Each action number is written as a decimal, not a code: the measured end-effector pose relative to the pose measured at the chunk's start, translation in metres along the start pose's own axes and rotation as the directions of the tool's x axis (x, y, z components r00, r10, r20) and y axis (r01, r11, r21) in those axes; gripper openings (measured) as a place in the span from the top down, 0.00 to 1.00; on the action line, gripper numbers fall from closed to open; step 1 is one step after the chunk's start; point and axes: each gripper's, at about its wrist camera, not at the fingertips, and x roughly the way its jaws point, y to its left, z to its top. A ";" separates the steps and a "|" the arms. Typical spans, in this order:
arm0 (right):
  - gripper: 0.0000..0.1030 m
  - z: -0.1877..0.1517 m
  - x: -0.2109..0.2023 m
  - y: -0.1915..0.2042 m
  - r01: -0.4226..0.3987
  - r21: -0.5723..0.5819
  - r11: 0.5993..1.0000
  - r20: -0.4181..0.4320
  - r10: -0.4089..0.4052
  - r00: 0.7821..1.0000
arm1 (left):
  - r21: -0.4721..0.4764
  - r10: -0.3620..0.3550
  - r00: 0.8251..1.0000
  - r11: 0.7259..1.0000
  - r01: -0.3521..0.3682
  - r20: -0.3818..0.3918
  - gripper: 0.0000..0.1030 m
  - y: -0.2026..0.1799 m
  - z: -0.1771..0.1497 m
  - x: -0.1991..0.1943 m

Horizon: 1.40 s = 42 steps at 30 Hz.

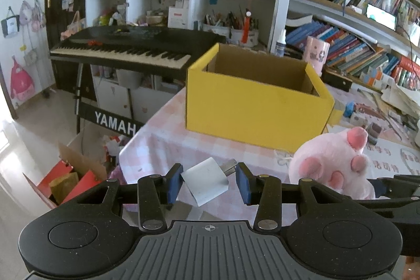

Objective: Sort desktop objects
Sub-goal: 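Carry the pig and the plug up and over the yellow box with both tools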

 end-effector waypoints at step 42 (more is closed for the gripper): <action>0.42 0.165 0.112 -0.086 -0.045 -0.137 0.990 0.073 0.055 0.996 | 0.077 0.026 0.998 0.997 -0.031 0.065 0.59 -0.062 0.132 0.136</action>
